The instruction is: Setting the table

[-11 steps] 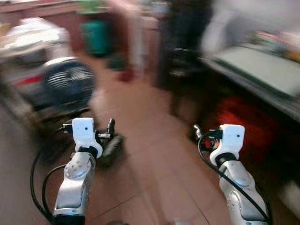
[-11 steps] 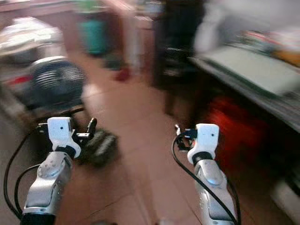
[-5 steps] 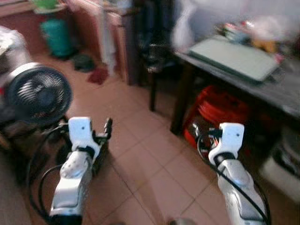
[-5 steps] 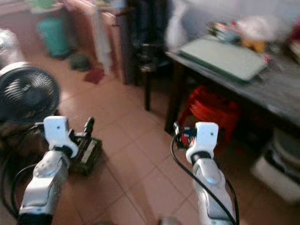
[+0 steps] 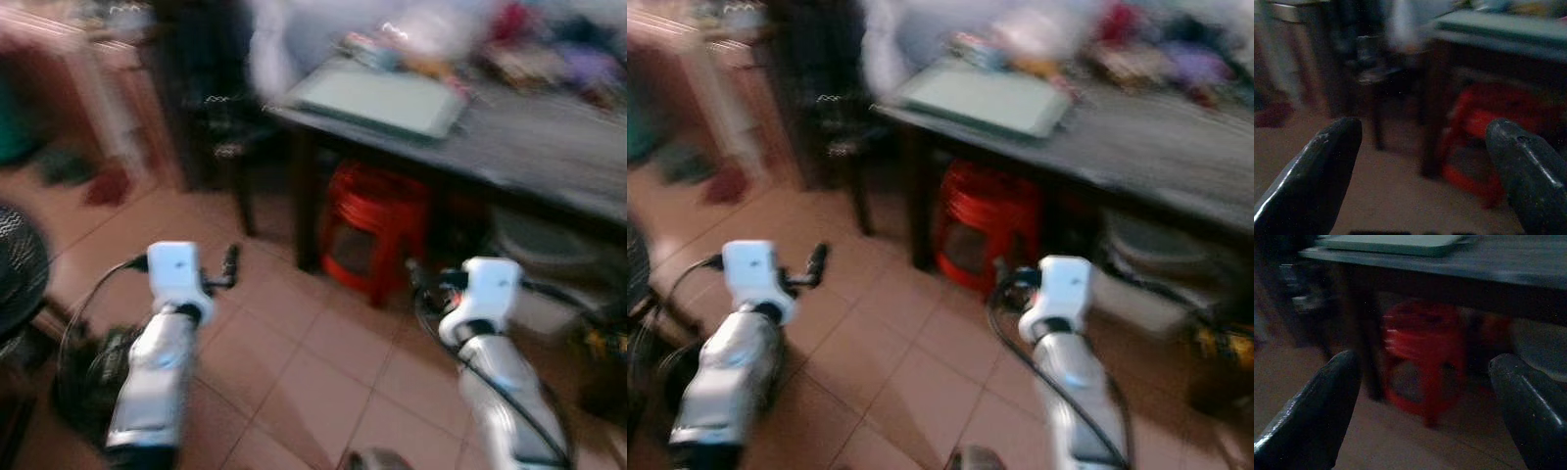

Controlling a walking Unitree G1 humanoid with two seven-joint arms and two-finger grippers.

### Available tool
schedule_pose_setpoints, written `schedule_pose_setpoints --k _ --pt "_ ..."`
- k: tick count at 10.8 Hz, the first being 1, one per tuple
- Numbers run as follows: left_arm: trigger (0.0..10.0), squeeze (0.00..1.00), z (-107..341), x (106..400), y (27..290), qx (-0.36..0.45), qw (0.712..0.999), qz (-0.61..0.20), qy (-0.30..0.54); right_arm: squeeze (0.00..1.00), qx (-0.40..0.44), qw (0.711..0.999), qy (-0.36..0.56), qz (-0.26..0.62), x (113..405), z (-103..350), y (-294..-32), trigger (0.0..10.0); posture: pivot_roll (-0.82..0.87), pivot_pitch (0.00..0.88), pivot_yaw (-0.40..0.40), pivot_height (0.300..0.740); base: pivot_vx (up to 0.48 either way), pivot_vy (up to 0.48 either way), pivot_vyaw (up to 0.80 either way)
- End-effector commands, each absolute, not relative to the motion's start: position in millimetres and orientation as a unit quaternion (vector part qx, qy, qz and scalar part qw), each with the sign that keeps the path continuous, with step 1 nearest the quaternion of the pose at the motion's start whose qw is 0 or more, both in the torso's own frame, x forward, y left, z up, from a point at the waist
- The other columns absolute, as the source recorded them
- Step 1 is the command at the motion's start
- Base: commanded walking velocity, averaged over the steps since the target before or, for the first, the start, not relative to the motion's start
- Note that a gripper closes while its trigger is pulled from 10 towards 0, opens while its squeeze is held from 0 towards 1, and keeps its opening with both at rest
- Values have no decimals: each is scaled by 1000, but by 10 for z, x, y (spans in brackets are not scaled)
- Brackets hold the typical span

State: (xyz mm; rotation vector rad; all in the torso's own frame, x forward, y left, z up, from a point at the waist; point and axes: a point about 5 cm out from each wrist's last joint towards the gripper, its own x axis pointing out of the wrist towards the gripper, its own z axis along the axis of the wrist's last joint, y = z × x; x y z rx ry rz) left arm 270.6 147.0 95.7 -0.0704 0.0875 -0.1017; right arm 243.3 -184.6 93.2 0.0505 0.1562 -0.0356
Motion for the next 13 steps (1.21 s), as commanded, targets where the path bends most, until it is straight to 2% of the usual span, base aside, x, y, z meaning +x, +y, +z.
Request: schedule_pose_setpoints --k 1,3,7,10,13 --pt "10000 0 989 2698 1544 -15 998 -43 35 0 29 997 65 -12 2453 997 -1807 10000 -43 0 39 740 0 0 -800" --pt "10000 0 1026 2650 1486 -21 998 -54 12 0 20 997 66 -26 2424 982 -1838 10000 -48 0 34 740 0 0 -800" --pt "10000 0 845 2466 1566 -2 998 -38 49 0 14 997 62 -38 2329 964 -1846 10000 -47 0 46 740 0 0 -800" --pt "10000 0 937 2550 1512 -2 998 -46 32 0 14 998 44 -33 2458 1048 -1843 10000 -49 0 49 740 0 0 -800" --pt "10000 0 924 2524 1509 -1 998 -51 40 0 20 999 42 -22 2402 1046 -1821 10000 -50 0 48 740 0 -444 0"
